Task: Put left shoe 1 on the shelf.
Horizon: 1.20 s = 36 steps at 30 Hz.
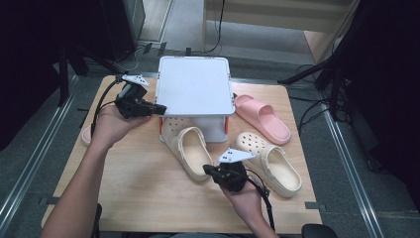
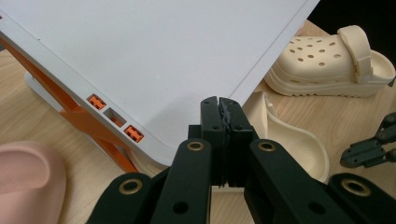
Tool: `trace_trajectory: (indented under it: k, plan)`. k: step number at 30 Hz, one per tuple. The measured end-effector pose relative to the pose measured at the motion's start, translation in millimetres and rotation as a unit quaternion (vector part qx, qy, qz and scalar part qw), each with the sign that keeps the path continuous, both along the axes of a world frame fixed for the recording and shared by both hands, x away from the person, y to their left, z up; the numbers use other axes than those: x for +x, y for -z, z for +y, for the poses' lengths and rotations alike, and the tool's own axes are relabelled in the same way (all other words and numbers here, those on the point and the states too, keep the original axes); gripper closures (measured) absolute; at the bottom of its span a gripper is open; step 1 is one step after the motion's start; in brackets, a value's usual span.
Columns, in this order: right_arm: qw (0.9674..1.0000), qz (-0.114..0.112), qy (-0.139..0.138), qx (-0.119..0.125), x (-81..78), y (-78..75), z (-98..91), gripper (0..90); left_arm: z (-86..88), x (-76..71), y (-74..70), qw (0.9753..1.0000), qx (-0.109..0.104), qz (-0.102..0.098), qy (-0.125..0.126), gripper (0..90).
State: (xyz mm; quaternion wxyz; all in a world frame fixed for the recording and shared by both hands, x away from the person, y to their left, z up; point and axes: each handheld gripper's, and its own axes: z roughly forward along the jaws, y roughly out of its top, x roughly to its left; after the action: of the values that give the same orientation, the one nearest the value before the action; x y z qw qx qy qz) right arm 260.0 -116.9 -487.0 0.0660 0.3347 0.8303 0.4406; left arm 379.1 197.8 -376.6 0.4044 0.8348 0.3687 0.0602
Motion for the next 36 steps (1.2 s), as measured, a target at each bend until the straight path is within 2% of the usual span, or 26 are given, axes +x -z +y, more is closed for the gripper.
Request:
trace_trajectory:
  k: [4,5,9,11,16,25,29,35,36]
  plan:
    - [0.9994,0.033,-0.002,-0.009,-8.2,16.8,-1.5,90.0,0.1,0.0,0.2,1.0000,-0.001,0.000,-0.001,89.5]
    - [0.9994,0.033,-0.002,-0.009,-8.2,16.8,-1.5,90.0,0.2,0.0,0.2,1.0000,-0.001,0.000,-0.001,89.5]
    - [0.9990,0.024,-0.011,-0.037,-8.5,25.7,0.4,90.0,0.7,0.4,0.6,1.0000,-0.004,0.001,0.000,89.5]
    - [0.9992,0.025,-0.015,-0.029,-5.3,27.8,-0.8,90.0,0.6,0.4,0.8,1.0000,-0.005,0.001,-0.001,89.6]
    - [0.9991,0.024,-0.016,-0.031,-3.9,27.2,2.5,90.0,0.8,0.9,1.2,0.9999,-0.009,0.005,-0.001,89.7]
    - [0.9989,0.008,-0.032,-0.033,-0.7,24.0,21.6,90.0,-0.6,1.0,1.6,0.9999,-0.010,0.005,0.001,89.7]
    - [0.9990,0.001,-0.036,-0.028,6.7,18.0,32.0,90.0,-0.9,1.0,1.8,0.9999,-0.012,0.005,0.002,89.7]
    - [0.9993,0.005,-0.035,-0.013,19.8,16.0,44.4,90.0,-0.5,1.1,1.9,0.9999,-0.013,0.005,0.000,89.7]
    - [0.9992,0.004,-0.037,-0.017,24.7,15.1,50.1,90.0,0.3,0.9,3.1,0.9998,-0.020,0.006,-0.001,89.7]
